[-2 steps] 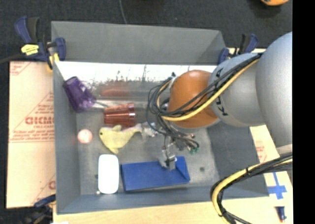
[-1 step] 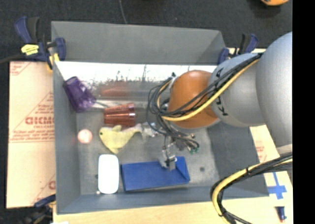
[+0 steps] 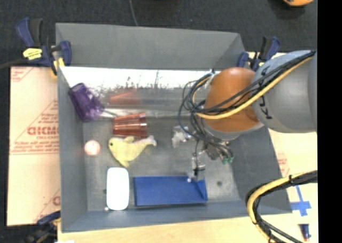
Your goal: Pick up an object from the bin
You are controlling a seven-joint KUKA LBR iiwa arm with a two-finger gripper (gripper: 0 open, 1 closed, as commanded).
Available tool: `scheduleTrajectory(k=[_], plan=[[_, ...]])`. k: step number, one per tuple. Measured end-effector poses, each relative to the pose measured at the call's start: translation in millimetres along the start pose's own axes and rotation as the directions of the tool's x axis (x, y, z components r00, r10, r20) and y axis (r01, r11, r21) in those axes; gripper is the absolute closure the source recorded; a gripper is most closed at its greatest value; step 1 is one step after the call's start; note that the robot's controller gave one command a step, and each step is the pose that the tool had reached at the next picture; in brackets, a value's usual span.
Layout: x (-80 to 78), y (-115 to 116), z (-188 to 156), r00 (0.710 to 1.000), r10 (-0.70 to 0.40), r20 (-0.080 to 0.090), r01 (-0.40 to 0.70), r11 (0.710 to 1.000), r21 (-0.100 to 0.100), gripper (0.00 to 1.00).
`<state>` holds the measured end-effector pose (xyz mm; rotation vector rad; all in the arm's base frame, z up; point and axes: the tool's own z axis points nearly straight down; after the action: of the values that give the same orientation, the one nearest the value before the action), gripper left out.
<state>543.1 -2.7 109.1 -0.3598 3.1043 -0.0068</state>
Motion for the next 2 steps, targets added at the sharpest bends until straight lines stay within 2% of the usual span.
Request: scheduleTrajectory(k=[1, 2], plan=[[-34.2, -23, -33, 0.994, -0.107, 0.005, 0.107, 0.994, 0.005, 0.0], [-36.4, 24, -21, 0.984, -0.177, 0.006, 0.177, 0.984, 0.005, 0.0]])
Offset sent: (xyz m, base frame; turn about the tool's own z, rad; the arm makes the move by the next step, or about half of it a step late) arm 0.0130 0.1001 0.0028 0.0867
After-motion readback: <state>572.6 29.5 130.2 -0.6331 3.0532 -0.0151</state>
